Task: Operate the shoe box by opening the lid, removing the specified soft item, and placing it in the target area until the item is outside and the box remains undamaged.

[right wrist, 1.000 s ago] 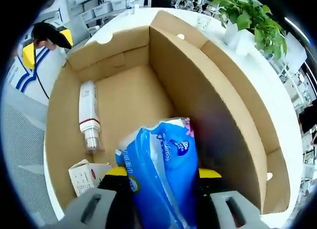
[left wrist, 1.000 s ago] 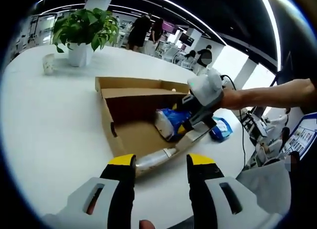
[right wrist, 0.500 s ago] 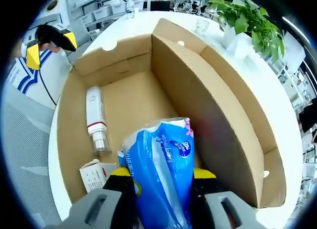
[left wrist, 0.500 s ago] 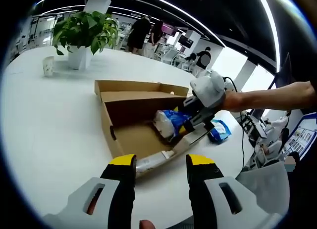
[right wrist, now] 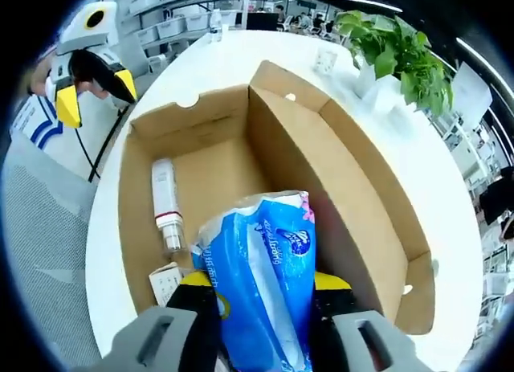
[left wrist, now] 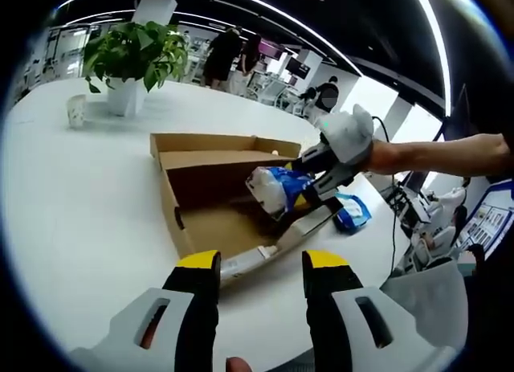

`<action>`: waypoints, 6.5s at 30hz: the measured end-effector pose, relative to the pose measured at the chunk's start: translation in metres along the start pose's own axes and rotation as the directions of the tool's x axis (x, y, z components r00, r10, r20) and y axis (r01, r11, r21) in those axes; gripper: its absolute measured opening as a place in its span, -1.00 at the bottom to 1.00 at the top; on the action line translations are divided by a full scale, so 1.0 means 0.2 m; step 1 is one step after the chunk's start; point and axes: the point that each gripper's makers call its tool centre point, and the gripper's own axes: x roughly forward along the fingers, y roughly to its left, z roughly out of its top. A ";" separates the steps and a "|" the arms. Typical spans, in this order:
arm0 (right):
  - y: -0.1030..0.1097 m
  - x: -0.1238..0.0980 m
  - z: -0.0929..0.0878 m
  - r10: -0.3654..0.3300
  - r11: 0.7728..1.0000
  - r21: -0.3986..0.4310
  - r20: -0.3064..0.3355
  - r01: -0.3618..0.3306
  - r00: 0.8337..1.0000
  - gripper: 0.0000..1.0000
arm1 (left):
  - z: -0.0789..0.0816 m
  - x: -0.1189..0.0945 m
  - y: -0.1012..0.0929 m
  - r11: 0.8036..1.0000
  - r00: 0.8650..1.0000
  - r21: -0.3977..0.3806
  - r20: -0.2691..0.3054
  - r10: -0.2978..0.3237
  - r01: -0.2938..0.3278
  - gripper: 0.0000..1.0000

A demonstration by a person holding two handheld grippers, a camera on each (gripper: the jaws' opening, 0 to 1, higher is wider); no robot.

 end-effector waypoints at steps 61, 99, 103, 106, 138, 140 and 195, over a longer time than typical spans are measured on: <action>0.01 -0.64 -0.49 -0.256 0.965 0.050 -0.013 0.256 0.967 -0.24 | 0.06 0.26 -0.44 0.974 0.982 0.128 -0.067 -0.179 0.186 -0.17; 0.17 -0.88 -1.33 -0.259 0.925 0.246 -0.143 0.288 0.955 -0.24 | 0.00 0.48 -0.79 0.942 0.957 0.194 -0.159 -0.244 0.273 -0.17; 0.20 -0.91 -1.44 -0.252 0.924 0.252 -0.167 0.288 0.953 -0.24 | -0.01 0.50 -0.83 0.939 0.954 0.198 -0.169 -0.249 0.280 -0.16; 0.20 -0.93 -1.52 -0.248 0.920 0.264 -0.180 0.290 0.952 -0.23 | -0.02 0.52 -0.84 0.939 0.953 0.199 -0.175 -0.249 0.282 -0.16; 0.06 -0.91 -1.84 -0.186 0.958 0.165 -0.270 0.235 0.945 -0.21 | -0.01 0.47 -0.79 0.964 0.973 0.184 -0.160 -0.165 0.193 -0.16; 0.05 -0.90 -1.84 -0.182 0.959 0.162 -0.271 0.231 0.945 -0.21 | -0.01 0.47 -0.78 0.965 0.974 0.183 -0.159 -0.158 0.187 -0.16; 0.00 -0.83 -1.91 -0.168 0.975 0.079 -0.344 0.207 0.924 0.00 | -0.04 0.46 -0.70 0.972 0.977 0.171 -0.164 -0.134 0.162 -0.15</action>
